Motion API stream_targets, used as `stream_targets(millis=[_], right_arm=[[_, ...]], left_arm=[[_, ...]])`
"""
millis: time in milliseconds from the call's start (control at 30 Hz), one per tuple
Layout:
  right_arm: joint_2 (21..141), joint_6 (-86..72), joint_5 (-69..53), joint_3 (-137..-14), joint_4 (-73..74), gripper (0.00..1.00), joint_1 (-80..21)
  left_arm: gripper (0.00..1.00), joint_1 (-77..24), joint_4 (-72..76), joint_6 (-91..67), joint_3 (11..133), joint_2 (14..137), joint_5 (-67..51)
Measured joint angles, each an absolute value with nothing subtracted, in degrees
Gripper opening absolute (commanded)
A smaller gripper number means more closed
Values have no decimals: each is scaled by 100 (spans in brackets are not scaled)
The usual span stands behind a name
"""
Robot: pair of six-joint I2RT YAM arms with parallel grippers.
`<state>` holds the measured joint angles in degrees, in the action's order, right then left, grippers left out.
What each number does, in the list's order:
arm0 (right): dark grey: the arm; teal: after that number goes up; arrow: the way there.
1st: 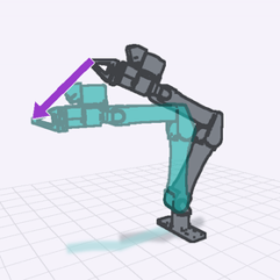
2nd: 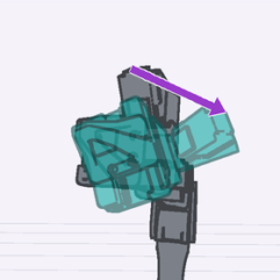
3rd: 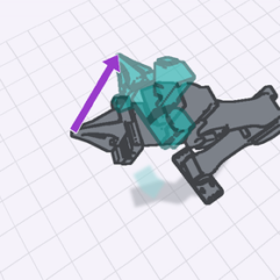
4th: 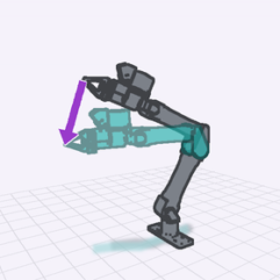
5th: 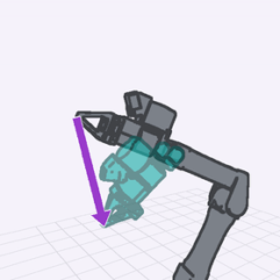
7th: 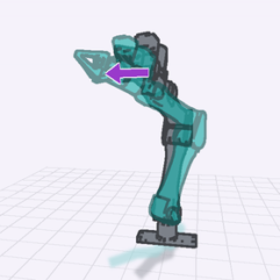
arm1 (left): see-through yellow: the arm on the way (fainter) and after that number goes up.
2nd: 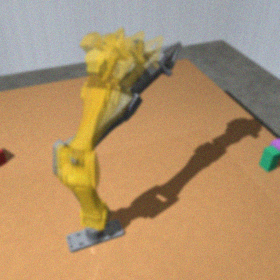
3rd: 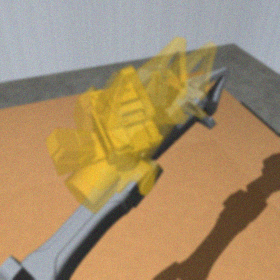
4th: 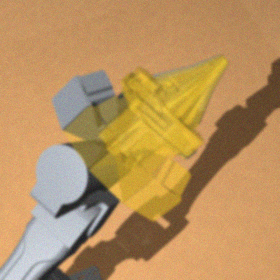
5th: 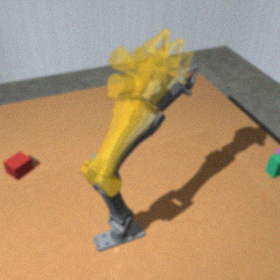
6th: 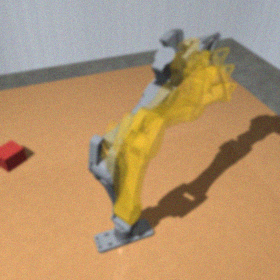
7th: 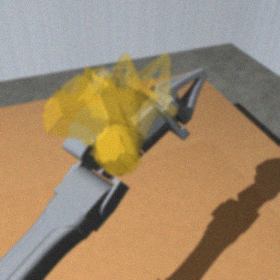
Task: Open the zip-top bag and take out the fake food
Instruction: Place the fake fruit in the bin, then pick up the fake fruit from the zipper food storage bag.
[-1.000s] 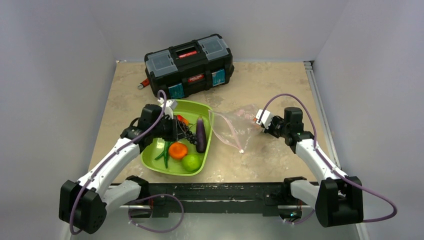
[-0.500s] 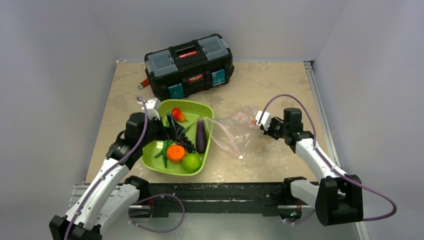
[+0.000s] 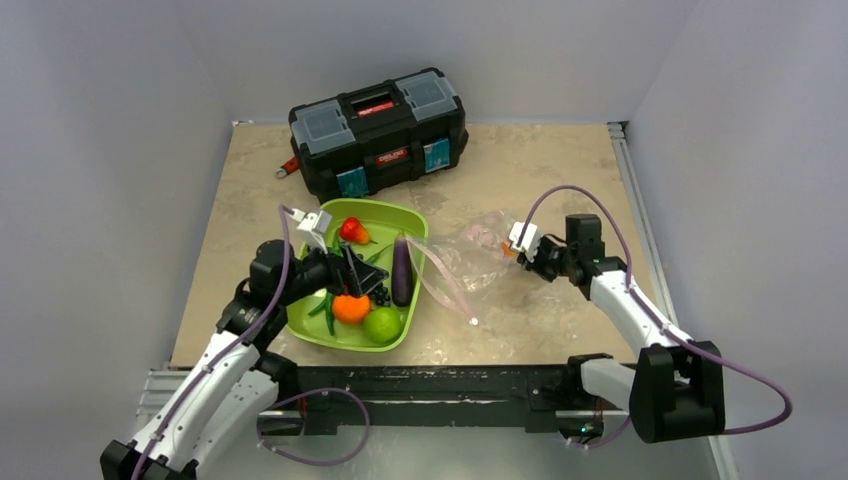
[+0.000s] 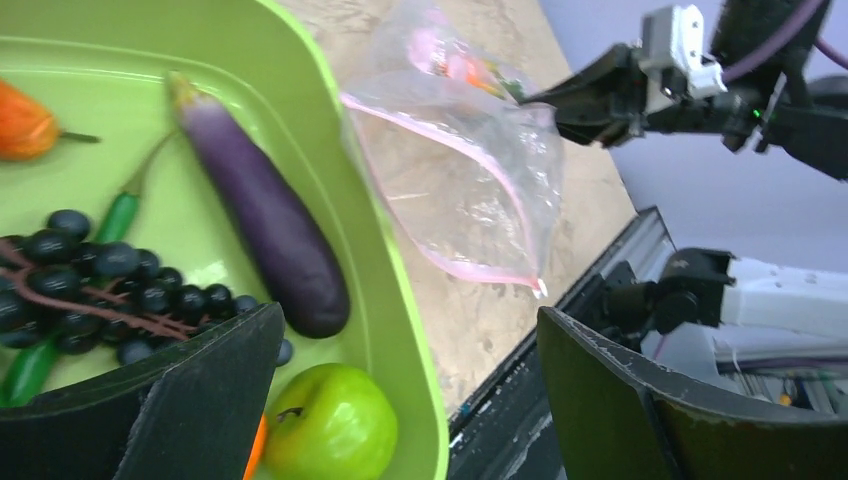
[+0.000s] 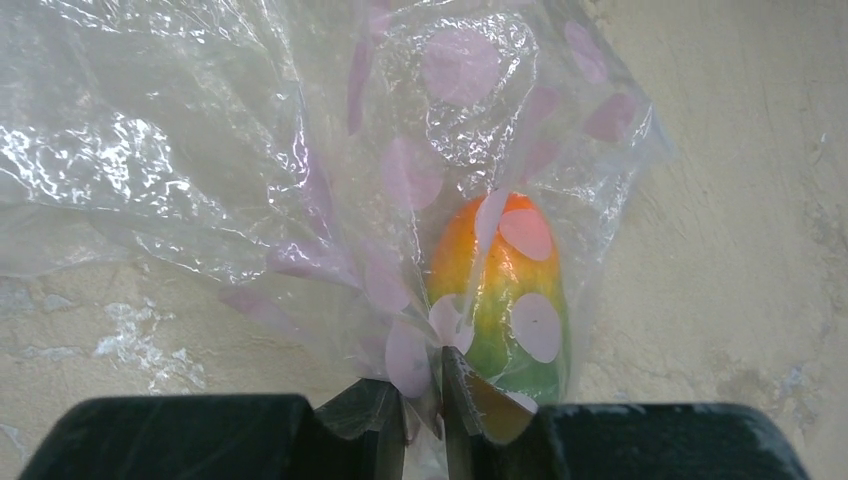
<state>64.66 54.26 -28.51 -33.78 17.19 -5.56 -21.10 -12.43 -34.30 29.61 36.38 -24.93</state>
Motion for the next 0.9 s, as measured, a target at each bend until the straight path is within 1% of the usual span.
stream_targets(millis=[100, 233, 533, 733, 900], right_arm=[[6536, 5437, -2963, -3424, 1763, 19, -556], [6617, 5457, -3017, -3450, 1865, 25, -556], [6641, 5535, -3153, -3476, 2023, 32, -556], [6711, 5559, -3280, -3531, 2178, 43, -539], [6711, 5627, -3446, -3599, 2342, 50, -410]], left_arm=[[96, -2399, -1052, -3557, 2910, 3658, -2593], [96, -3153, -803, -3647, 2908, 3809, -2484], [96, -4274, 309, -3942, 2637, 4423, -1656], [97, -4770, 1133, -4123, 2495, 4838, -1181], [97, -5011, 1525, -4233, 2451, 5175, -930]])
